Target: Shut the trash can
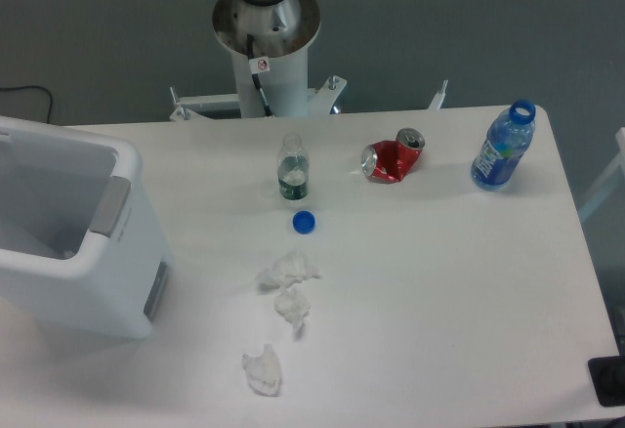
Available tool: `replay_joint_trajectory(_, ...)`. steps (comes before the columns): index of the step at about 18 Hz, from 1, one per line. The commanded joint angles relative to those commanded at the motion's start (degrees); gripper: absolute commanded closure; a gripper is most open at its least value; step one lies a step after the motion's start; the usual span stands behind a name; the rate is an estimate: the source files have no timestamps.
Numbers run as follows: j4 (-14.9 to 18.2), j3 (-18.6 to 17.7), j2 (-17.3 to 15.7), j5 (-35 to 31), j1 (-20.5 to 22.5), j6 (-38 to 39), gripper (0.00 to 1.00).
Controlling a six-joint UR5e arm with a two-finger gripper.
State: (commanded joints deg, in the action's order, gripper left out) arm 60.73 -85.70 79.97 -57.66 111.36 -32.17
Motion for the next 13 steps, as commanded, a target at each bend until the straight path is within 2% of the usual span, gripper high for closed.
replay_joint_trajectory(5, 0.1, 3.2, 4.1, -0.7, -1.8, 0.2, 0.98)
replay_joint_trajectory(13, -0.1, 5.9, 9.8, -6.9, -6.5, -0.4, 0.98)
